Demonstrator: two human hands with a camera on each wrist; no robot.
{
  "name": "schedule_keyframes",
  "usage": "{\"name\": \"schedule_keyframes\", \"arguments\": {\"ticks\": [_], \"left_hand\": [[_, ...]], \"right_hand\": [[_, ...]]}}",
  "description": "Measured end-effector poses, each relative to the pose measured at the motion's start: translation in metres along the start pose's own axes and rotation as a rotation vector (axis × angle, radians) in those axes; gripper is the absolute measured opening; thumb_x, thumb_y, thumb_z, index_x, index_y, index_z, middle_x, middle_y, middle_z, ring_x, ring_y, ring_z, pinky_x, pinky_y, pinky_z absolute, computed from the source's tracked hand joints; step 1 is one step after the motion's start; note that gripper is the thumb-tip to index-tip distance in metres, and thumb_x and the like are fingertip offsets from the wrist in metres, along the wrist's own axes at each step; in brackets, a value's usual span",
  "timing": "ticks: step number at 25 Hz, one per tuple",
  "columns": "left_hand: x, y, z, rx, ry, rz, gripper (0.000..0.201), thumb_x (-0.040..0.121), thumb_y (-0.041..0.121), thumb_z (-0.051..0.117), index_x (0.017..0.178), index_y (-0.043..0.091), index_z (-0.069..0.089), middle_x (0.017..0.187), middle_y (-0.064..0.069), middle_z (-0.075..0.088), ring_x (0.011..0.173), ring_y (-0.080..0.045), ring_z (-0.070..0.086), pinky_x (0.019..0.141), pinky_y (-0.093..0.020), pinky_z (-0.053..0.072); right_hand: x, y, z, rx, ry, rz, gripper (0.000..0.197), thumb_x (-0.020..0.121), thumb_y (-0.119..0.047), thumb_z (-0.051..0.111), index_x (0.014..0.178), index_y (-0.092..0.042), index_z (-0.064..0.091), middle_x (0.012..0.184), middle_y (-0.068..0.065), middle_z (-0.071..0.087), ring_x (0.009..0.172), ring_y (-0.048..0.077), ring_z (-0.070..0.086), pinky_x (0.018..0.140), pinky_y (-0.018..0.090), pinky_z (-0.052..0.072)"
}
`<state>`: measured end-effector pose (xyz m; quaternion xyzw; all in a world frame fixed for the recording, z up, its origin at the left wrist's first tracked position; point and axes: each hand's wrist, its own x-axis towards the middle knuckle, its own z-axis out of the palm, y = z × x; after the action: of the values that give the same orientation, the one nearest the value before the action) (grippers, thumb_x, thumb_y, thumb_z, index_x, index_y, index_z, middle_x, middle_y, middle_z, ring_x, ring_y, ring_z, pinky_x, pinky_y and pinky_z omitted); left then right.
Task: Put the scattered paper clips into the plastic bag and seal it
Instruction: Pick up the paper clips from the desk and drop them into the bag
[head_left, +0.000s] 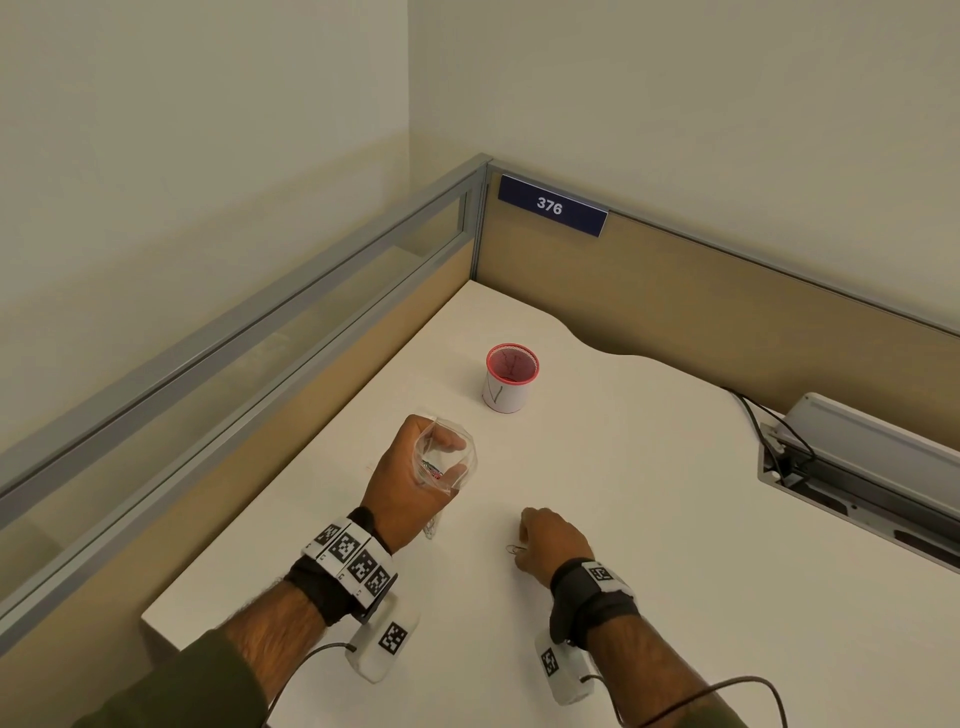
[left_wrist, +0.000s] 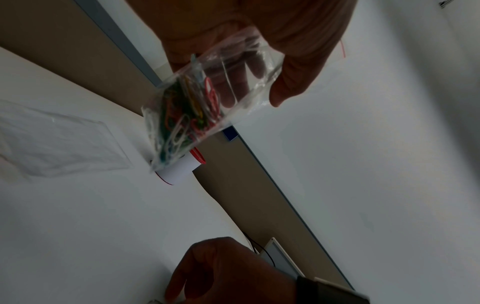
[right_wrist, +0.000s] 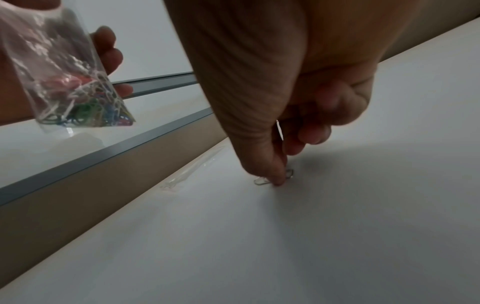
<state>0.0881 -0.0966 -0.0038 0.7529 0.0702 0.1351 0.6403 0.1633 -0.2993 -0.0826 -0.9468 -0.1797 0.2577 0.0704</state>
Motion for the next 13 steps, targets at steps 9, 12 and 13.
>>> {"name": "schedule_keyframes", "arguments": {"ticks": [9, 12, 13], "left_hand": [[0.002, -0.001, -0.005, -0.004, 0.015, -0.003, 0.036, 0.078, 0.001, 0.074, 0.099, 0.021, 0.052, 0.109, -0.008, 0.065, 0.109, -0.022, 0.063, 0.098, -0.034, 0.050], [0.002, -0.001, -0.007, -0.011, 0.021, 0.009, 0.036, 0.078, 0.000, 0.073, 0.099, 0.020, 0.052, 0.109, -0.009, 0.064, 0.110, -0.022, 0.062, 0.099, -0.034, 0.049], [0.002, -0.002, -0.007, -0.010, 0.019, 0.007, 0.036, 0.077, 0.001, 0.073, 0.100, 0.020, 0.052, 0.109, -0.009, 0.064, 0.110, -0.022, 0.062, 0.100, -0.035, 0.050]], "right_hand": [[0.011, -0.004, -0.010, -0.045, -0.145, 0.024, 0.021, 0.077, -0.025, 0.065, 0.089, -0.020, 0.049, 0.093, -0.001, 0.054, 0.082, 0.021, 0.054, 0.079, 0.033, 0.050], [0.010, -0.003, -0.008, -0.075, -0.128, 0.004, 0.018, 0.077, -0.024, 0.062, 0.088, -0.020, 0.048, 0.091, -0.002, 0.054, 0.081, 0.021, 0.053, 0.076, 0.032, 0.049], [0.008, -0.003, -0.007, -0.087, -0.117, -0.007, 0.016, 0.077, -0.023, 0.060, 0.087, -0.020, 0.048, 0.091, -0.002, 0.053, 0.081, 0.021, 0.052, 0.075, 0.031, 0.048]]}}
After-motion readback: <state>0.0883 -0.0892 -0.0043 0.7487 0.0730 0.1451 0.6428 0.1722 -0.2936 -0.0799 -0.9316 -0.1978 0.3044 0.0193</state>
